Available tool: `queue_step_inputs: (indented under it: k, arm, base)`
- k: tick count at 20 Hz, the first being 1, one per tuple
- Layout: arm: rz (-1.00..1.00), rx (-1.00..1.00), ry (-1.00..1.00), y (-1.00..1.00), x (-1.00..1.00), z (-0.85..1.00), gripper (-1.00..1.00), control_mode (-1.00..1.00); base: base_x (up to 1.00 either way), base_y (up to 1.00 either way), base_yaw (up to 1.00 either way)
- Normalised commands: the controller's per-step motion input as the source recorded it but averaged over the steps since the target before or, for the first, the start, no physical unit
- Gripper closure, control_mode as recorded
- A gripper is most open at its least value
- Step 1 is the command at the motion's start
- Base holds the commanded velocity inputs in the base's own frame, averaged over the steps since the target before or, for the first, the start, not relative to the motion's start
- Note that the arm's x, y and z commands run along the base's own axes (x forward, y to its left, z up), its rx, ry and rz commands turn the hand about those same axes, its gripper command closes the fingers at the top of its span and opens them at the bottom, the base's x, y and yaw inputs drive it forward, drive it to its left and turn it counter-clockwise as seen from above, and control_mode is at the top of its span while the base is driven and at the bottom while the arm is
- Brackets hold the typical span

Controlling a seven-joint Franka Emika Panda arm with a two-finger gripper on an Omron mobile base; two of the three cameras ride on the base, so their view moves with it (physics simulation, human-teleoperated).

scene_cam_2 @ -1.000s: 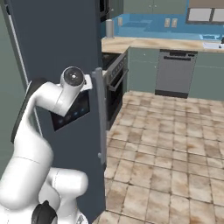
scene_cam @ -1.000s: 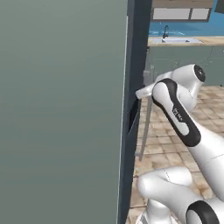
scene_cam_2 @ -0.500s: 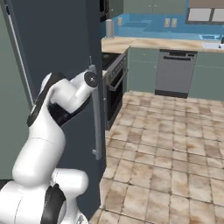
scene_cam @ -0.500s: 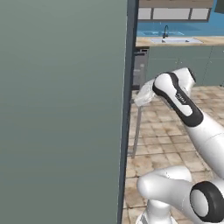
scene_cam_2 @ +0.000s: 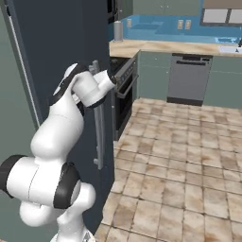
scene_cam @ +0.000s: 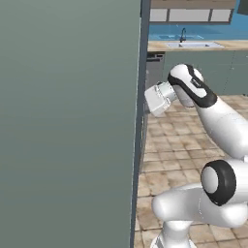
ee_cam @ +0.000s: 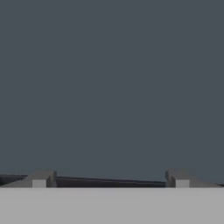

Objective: Take the chicken drumstick and squash from the second highest rack and move them to the highest rack where the peach and squash are located, to maximize freezer space. Close the freezer door after rearranging.

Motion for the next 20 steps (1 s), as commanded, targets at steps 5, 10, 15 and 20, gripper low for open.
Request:
queue_step_inputs:
  k: [5,10,15,20]
  arm:
    - [0.16,-0.01,0.00,0.50,0.00,-0.23,-1.00,-1.00]
    - [0.13,0.00,0.00,0.54,-0.01,-0.22,-1.00,-1.00]
    - [0.11,-0.01,0.00,0.48,-0.09,-0.23,-1.00,-1.00]
    - [0.03,-0.03,-0.01,0.38,-0.34,-0.21,-1.00,-1.00]
  base:
    - [0.00,0.00,0.00]
    - [0.00,0.00,0.00]
    - [0.00,0.00,0.00]
    - [0.00,0.00,0.00]
